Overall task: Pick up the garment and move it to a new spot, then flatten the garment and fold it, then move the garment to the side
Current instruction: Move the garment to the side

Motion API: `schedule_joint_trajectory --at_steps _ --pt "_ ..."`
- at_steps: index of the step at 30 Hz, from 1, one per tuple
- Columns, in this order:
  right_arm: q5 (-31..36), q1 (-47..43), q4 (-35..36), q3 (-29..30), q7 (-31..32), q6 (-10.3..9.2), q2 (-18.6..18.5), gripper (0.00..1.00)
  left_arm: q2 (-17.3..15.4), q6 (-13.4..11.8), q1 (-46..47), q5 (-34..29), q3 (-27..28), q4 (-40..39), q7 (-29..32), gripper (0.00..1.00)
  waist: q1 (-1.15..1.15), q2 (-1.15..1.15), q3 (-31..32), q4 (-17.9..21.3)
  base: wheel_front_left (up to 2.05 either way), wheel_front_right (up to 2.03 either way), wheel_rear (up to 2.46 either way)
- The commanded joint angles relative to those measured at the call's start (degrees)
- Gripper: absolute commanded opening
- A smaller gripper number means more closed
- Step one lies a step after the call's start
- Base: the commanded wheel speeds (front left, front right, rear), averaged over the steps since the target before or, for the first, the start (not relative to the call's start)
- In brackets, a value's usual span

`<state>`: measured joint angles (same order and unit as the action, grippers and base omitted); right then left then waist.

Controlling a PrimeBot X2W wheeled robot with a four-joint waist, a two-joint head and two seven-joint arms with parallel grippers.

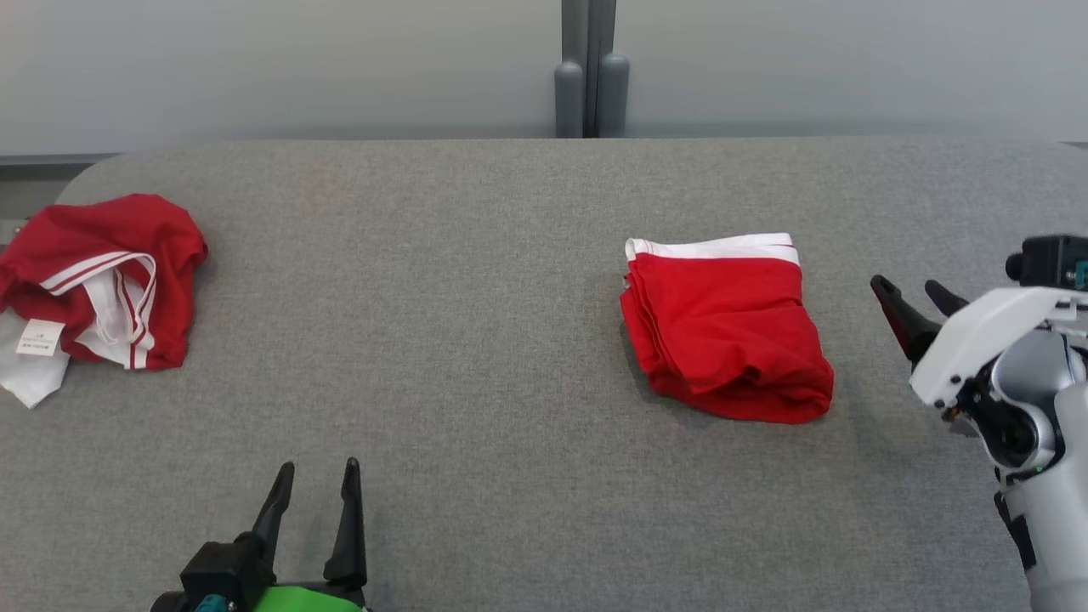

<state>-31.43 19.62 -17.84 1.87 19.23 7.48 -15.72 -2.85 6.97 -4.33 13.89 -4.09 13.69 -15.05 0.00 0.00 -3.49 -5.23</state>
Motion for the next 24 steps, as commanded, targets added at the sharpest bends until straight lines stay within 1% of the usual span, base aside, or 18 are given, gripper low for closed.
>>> schedule_joint_trajectory --at_steps 1,4,8,14,24 --pt "0.1 3.4 -1.4 0.3 3.7 0.00 0.2 1.00 -0.1 -0.3 1.7 0.5 -0.8 -0.2 -0.2 1.00 0.00 0.00 -3.3 -1.3 0.00 0.00 0.00" --pt "-0.3 6.9 -5.7 0.5 9.6 0.00 2.0 1.00 -0.1 -0.6 2.7 1.0 -2.3 0.1 -0.2 1.00 0.00 0.00 -4.5 -2.6 0.00 0.00 0.00" --pt "-0.7 10.5 -10.8 1.6 13.2 0.00 3.3 1.00 -0.1 -1.0 4.0 1.7 -3.7 0.4 -0.2 1.00 0.00 0.00 -5.7 -4.4 0.00 0.00 0.00" --pt "0.2 12.8 -15.9 2.1 14.8 0.00 3.8 1.00 -0.1 -1.4 5.4 1.5 -4.2 0.3 -0.2 1.00 0.00 0.00 -6.5 -6.1 0.00 0.00 0.00" --pt "-0.3 13.3 -21.0 2.1 15.4 0.00 3.2 1.00 -0.1 -1.5 5.7 1.3 -4.9 0.4 -0.2 1.00 0.00 0.00 -6.1 -6.4 0.00 0.00 0.00"
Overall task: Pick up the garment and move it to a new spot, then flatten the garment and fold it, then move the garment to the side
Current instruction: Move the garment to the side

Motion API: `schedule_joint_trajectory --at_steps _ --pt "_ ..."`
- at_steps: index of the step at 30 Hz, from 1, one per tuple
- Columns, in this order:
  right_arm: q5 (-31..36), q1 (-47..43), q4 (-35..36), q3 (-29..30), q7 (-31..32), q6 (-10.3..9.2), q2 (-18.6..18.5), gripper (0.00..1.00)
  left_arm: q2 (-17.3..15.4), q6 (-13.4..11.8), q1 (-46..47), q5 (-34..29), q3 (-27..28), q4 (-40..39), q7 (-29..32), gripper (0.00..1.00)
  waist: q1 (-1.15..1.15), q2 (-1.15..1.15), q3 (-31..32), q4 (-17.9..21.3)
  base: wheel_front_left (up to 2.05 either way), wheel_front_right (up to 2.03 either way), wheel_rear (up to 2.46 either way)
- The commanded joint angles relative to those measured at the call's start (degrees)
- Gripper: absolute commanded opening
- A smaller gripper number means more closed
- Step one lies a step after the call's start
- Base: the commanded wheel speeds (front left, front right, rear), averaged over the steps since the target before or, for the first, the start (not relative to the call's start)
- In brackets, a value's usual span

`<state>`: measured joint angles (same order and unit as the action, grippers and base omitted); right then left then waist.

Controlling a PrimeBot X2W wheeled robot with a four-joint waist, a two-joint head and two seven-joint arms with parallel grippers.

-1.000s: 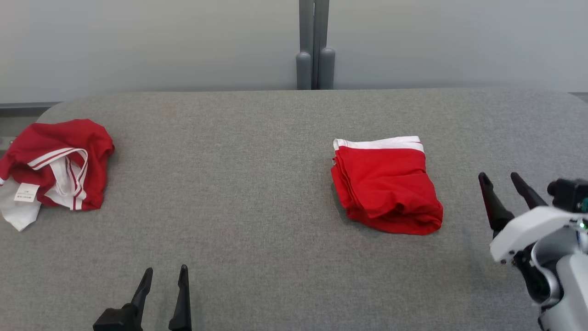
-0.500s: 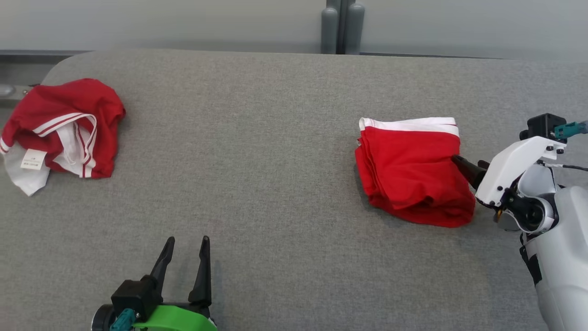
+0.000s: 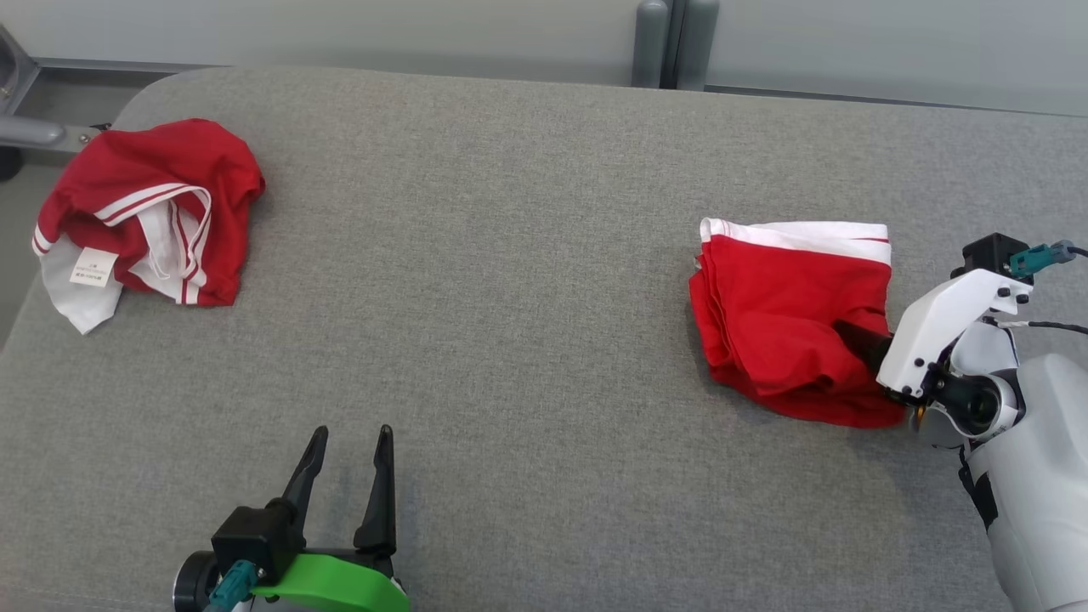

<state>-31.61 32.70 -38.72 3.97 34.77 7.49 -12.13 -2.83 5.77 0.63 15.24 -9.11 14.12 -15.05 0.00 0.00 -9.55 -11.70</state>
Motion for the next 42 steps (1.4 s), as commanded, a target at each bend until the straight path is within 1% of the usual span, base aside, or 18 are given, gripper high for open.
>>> schedule_joint_trajectory --at_steps 1,5,9,10,11,12,14,18,22,25,31,32,33,34,39,42 --pt "-0.3 0.2 -0.4 -0.1 -0.2 -0.01 -0.5 1.00 -0.1 -0.3 0.7 0.0 0.0 0.0 -0.2 1.00 0.00 0.00 0.1 0.2 0.00 0.00 0.00" --pt "-0.5 0.4 -1.5 0.2 -0.6 -0.01 -0.9 1.00 -0.1 -0.4 0.7 0.2 -0.4 -0.1 -0.2 1.00 0.00 0.00 0.1 0.6 0.00 0.00 0.00" --pt "-1.0 0.5 -2.6 0.1 -1.5 -0.01 -0.4 0.99 -0.1 -0.6 1.2 0.6 -0.8 -0.2 -0.2 1.00 0.00 0.00 0.1 0.9 0.00 0.00 0.00" --pt "-1.4 0.5 -2.6 -0.2 -1.6 -0.01 -0.2 0.59 -0.1 -0.7 1.2 0.8 -1.0 -0.3 -0.2 1.00 0.00 0.00 0.0 1.0 0.00 0.00 0.00" --pt "-1.7 0.6 -2.4 -0.4 -2.3 -0.01 -0.2 0.35 -0.1 -0.8 1.3 1.0 -1.0 -0.4 -0.2 1.00 0.00 0.00 0.0 1.1 0.00 0.00 0.00" --pt "-1.9 0.8 -2.3 -0.5 -2.9 -0.01 -0.2 0.00 -0.1 -0.8 1.2 1.0 -1.1 -0.5 -0.2 1.00 0.00 0.00 0.0 1.2 0.00 0.00 0.00" --pt "-2.5 1.2 -1.7 -1.5 -3.7 -0.01 -0.1 0.00 -0.1 -0.9 1.0 1.1 -1.0 -0.7 -0.2 1.00 0.00 0.00 0.1 1.6 0.00 0.00 0.00" --pt "-3.8 2.1 -1.0 -3.0 -4.2 -0.01 -1.0 0.00 -0.1 -1.2 0.3 1.3 -0.5 -1.5 -0.2 1.00 0.00 0.00 0.2 3.0 0.00 0.00 0.00" --pt "-5.1 3.0 0.1 -4.9 -3.7 -0.01 -2.3 0.00 -0.1 -1.2 0.2 1.1 0.0 -2.8 -0.2 1.00 0.00 0.00 0.0 5.7 0.00 0.00 0.00" --pt "-5.5 3.5 0.7 -6.1 -3.8 -0.01 -2.9 0.00 -0.1 -1.0 0.7 0.7 0.0 -4.1 -0.2 1.00 0.00 0.00 -0.4 8.7 0.00 0.00 0.00" --pt "-4.2 5.1 0.7 -8.5 -5.6 -0.01 -4.3 0.00 -0.1 -0.5 3.1 -0.5 0.0 -6.3 -0.2 1.00 0.00 0.00 -2.7 16.2 0.00 0.00 0.00" --pt "-4.2 5.1 0.7 -8.5 -5.6 -0.01 -4.3 0.00 -0.1 -0.5 3.1 -0.5 0.0 -6.3 -0.2 1.00 0.00 0.00 -2.7 16.2 0.00 0.00 0.00" --pt "-4.0 6.0 0.3 -9.2 -6.1 -0.01 -4.4 0.00 -0.1 -0.3 3.7 -1.0 0.0 -7.0 -0.1 1.00 0.00 0.00 -4.0 18.9 0.00 0.00 0.00" --pt "-4.0 6.0 0.3 -9.2 -6.1 -0.01 -4.4 0.00 -0.1 -0.3 3.7 -1.0 0.0 -7.0 -0.1 1.00 0.00 0.00 -4.0 18.9 0.00 0.00 0.00" --pt "-4.1 7.9 -0.6 -9.7 -8.3 -0.01 -4.9 0.00 -0.1 0.2 5.6 -2.6 -0.7 -7.9 -0.1 1.00 0.00 0.00 -7.3 24.6 0.00 0.00 0.00" --pt "-3.8 8.6 -1.4 -9.7 -10.4 -0.01 -5.7 0.00 -0.2 0.5 6.9 -3.4 -1.3 -7.8 -0.1 1.00 0.00 0.00 -9.0 26.8 0.00 0.00 0.00"
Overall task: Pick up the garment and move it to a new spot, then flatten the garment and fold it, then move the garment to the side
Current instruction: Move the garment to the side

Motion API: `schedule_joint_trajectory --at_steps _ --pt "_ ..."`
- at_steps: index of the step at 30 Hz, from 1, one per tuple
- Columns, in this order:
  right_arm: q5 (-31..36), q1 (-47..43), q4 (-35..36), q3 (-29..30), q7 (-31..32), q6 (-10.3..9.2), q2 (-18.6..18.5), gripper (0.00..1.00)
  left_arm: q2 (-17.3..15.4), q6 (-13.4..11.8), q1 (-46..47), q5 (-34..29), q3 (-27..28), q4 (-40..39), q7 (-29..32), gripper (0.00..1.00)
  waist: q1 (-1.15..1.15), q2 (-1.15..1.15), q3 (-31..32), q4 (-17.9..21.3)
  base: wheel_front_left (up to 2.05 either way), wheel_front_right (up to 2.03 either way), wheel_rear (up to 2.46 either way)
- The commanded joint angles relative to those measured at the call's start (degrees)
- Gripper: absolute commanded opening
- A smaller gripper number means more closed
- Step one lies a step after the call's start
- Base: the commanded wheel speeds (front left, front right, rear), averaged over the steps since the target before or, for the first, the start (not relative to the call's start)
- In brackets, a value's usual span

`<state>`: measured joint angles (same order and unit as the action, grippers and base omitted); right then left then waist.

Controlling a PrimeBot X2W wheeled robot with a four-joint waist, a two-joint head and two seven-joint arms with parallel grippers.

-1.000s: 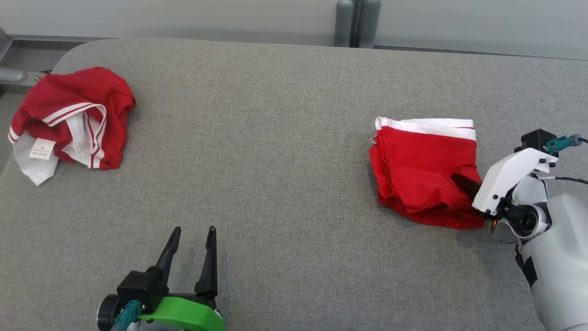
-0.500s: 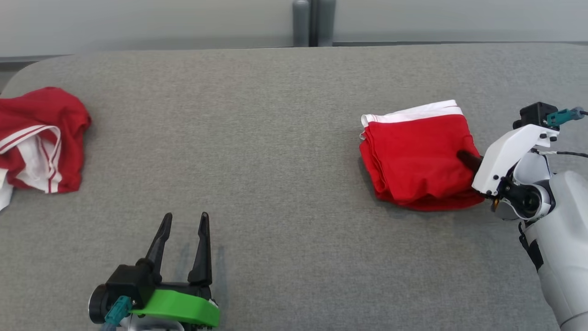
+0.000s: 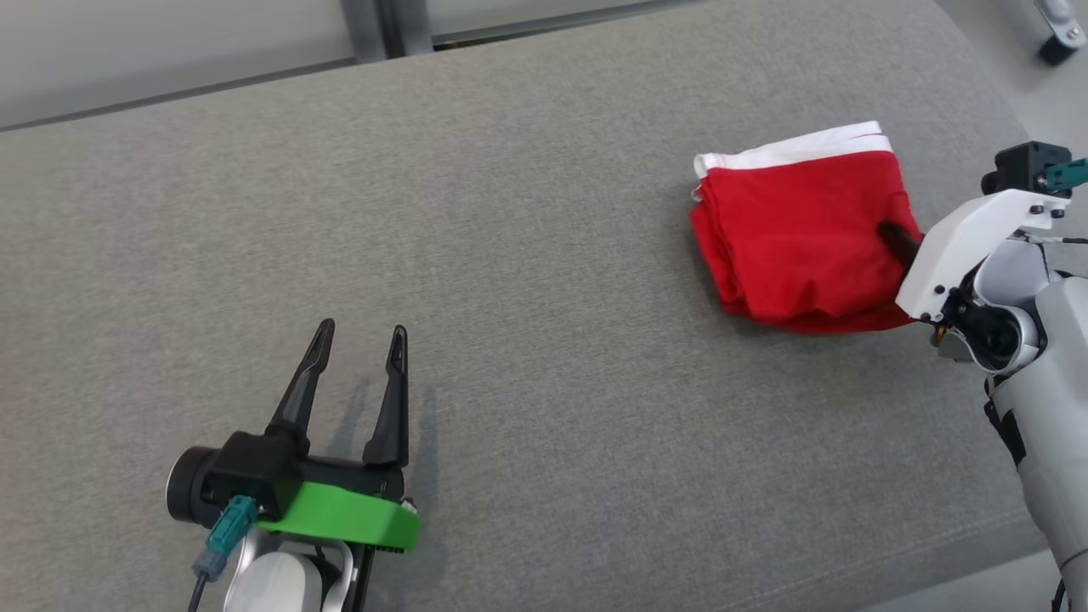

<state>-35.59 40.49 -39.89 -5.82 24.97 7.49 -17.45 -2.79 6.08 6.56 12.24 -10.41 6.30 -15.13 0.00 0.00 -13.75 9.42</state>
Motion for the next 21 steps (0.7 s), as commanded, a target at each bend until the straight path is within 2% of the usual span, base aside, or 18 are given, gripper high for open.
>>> schedule_joint_trajectory --at_steps 1,8,21 --pt "0.6 1.0 -0.6 0.0 -1.5 -0.01 -0.7 0.00 -0.2 0.4 1.4 -0.6 -0.2 0.1 0.0 1.00 0.00 0.00 -5.2 6.1 0.00 0.00 0.00" --pt "4.2 4.7 -4.6 0.0 -7.7 -0.01 -3.3 0.00 -1.1 0.9 3.4 -2.4 -1.2 2.0 0.0 1.00 0.00 0.00 -8.1 6.7 0.00 0.00 0.00" --pt "17.8 13.0 -18.4 2.8 -18.1 -0.04 -10.7 0.00 -2.8 1.2 3.0 -3.2 -0.8 2.3 0.0 1.00 0.00 0.00 -9.5 1.5 0.00 0.00 0.00"
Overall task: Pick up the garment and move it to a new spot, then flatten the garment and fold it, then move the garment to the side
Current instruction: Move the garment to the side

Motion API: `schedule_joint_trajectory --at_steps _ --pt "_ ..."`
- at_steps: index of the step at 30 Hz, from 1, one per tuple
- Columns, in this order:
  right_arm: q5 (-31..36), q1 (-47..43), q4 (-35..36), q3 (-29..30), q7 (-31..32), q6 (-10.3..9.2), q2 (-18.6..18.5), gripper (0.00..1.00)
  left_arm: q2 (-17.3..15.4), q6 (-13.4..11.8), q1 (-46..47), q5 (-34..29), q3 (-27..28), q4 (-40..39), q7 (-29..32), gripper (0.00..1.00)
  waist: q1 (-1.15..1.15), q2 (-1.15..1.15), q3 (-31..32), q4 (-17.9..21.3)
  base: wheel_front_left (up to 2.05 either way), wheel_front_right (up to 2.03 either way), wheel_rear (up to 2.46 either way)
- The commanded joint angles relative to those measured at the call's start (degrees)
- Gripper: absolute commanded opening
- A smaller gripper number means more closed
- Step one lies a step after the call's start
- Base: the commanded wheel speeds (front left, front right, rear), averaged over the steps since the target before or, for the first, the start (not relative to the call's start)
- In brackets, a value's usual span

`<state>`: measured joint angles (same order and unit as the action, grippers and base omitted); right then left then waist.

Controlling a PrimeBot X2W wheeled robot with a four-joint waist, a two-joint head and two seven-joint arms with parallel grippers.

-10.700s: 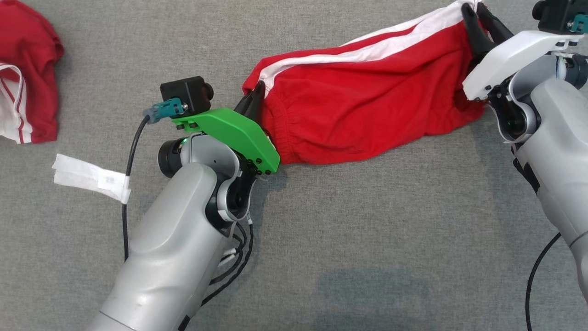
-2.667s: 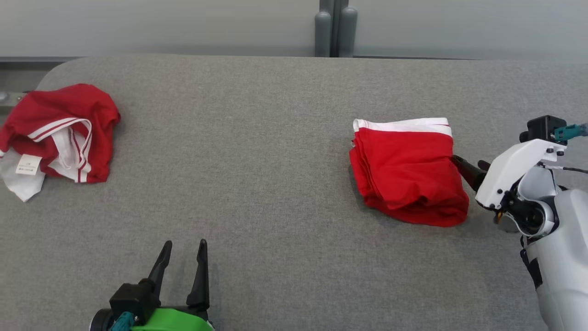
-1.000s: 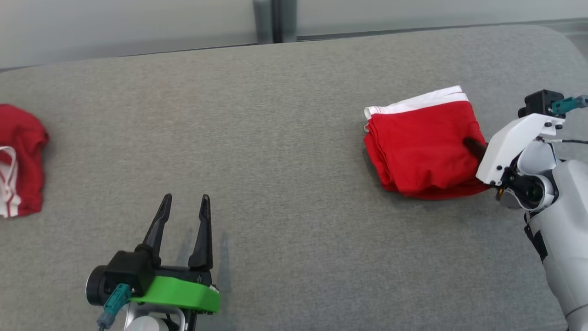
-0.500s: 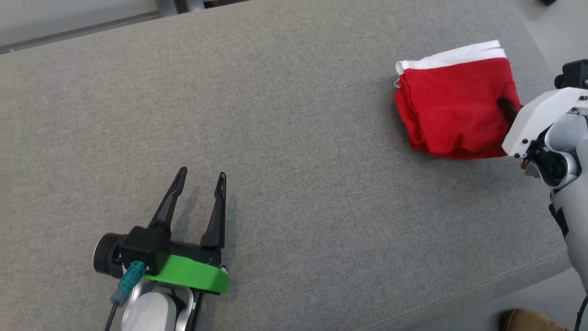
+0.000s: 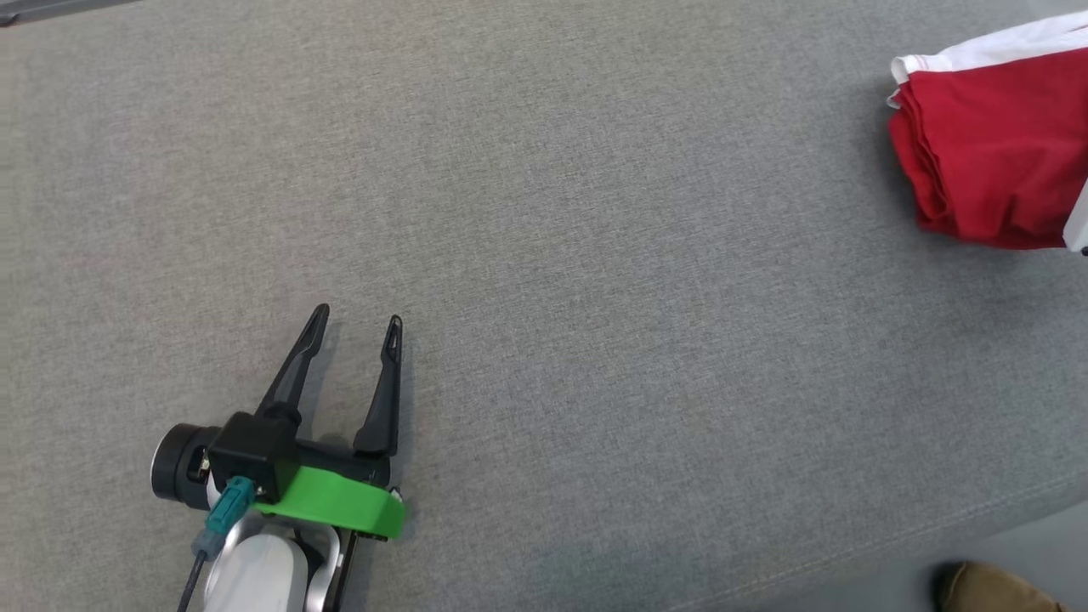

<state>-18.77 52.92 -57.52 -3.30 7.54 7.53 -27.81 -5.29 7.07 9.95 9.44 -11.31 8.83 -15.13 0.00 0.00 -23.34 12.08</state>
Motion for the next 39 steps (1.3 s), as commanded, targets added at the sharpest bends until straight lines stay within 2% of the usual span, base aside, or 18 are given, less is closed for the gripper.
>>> schedule_joint_trajectory --at_steps 1,6,7,8,9,10,19,27,32,39 --pt "1.7 0.9 -1.7 0.5 -1.5 -0.09 -0.5 0.00 -0.3 0.2 -0.6 -0.4 0.1 -0.2 0.0 1.00 0.00 0.00 0.2 -1.5 0.00 0.00 0.00" --pt "6.3 2.3 -6.0 1.2 -4.7 -0.09 -0.5 0.00 0.1 0.1 -1.2 -0.1 0.5 -0.7 0.0 1.00 0.00 0.00 0.2 -2.3 0.00 0.00 0.00" --pt "7.3 2.7 -6.7 1.3 -5.4 -0.09 -0.6 0.31 0.2 0.1 -1.2 -0.2 0.5 -0.8 0.0 1.00 0.00 0.00 0.0 -2.3 0.00 0.00 0.00" --pt "8.1 3.0 -7.2 1.7 -6.2 -0.09 -0.8 0.49 0.3 0.1 -1.2 -0.3 0.5 -0.8 0.0 1.00 0.00 0.00 -0.1 -2.4 0.00 0.00 0.00" --pt "8.8 3.3 -7.9 1.9 -6.8 -0.09 -0.7 0.93 0.3 0.1 -1.2 -0.3 0.6 -0.9 0.0 1.00 0.00 0.00 -0.2 -2.4 0.00 0.00 0.00" --pt "9.6 3.6 -8.4 2.2 -7.4 -0.09 -0.7 1.00 0.4 0.1 -1.1 -0.3 0.7 -0.9 0.0 1.00 0.00 0.00 -0.3 -2.4 0.00 0.00 0.00" --pt "15.4 5.9 -10.5 4.0 -12.7 -0.09 -1.4 1.00 1.1 -0.2 -1.4 0.2 1.3 -0.8 0.0 1.00 0.00 0.00 0.4 -1.9 0.00 0.00 0.00" --pt "14.9 4.2 -5.6 4.8 -21.1 -0.09 -0.4 1.00 1.9 -0.4 -3.1 1.8 1.7 -0.8 0.0 1.00 0.00 0.00 6.1 -3.7 0.00 0.00 0.00" --pt "13.6 -1.7 4.1 4.4 -22.7 -0.09 -0.2 1.00 2.3 -1.2 -5.4 3.3 2.7 -1.2 0.0 1.00 0.00 0.00 10.3 -6.3 0.00 0.00 0.00" --pt "11.6 -19.7 27.7 8.8 -22.7 -0.09 2.5 1.00 2.4 -2.6 -9.4 5.5 4.3 -1.8 0.0 1.00 0.00 0.00 15.5 -10.9 0.00 0.00 0.00"
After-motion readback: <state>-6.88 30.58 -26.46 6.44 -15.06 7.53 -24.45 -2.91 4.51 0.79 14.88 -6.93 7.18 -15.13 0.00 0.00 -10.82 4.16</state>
